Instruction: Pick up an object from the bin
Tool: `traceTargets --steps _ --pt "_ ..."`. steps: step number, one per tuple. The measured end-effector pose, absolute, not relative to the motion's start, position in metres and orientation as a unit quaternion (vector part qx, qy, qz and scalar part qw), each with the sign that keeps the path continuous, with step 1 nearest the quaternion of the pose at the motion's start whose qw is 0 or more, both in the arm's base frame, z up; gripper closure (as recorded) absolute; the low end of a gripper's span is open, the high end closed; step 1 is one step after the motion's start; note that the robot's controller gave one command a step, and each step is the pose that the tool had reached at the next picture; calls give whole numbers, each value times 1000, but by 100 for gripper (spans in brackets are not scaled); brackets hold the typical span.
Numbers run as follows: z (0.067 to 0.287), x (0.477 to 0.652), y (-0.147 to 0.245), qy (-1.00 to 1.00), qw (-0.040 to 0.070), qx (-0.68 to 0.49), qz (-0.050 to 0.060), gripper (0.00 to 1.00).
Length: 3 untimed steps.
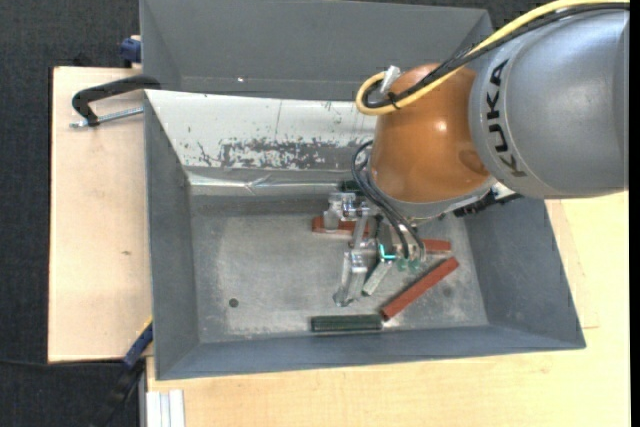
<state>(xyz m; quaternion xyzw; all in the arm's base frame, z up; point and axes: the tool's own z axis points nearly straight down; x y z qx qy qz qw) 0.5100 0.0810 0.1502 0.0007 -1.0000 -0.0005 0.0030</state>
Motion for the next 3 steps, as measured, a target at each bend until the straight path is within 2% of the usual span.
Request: traceTargets --steps 1,2,3 --pt "154 511 81 -1000 0 0 -1 0" --pt "131 541 57 -999 -4 -33 -1 0" --pt "92 589 30 -999 -5 -44 -1 0"
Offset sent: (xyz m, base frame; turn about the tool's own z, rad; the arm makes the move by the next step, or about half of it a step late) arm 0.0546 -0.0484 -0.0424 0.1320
